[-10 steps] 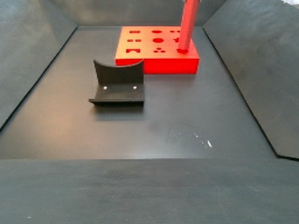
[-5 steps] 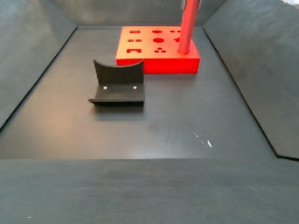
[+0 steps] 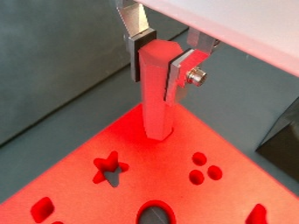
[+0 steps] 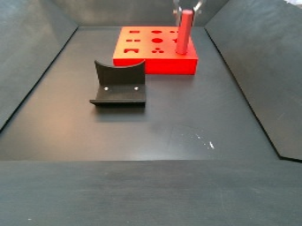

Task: Insert the hexagon object.

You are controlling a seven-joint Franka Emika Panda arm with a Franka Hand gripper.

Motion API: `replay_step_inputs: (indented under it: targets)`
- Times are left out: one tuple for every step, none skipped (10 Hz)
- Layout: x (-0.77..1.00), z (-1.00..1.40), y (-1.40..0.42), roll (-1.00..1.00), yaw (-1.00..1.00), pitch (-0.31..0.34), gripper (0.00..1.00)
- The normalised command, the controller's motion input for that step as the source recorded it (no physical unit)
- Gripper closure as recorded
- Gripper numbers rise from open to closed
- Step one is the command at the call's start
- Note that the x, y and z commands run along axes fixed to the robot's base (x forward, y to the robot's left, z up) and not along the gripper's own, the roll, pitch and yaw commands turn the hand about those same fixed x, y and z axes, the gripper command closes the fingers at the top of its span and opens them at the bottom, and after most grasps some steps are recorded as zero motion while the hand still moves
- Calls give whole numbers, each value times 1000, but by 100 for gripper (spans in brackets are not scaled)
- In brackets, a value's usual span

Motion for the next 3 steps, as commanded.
replay_step_inputs:
  targets:
    - [0,-783,3,139,0,-109,100]
    - [0,-111,0,66,0,0,100]
    - [0,0,0,0,0,0,100]
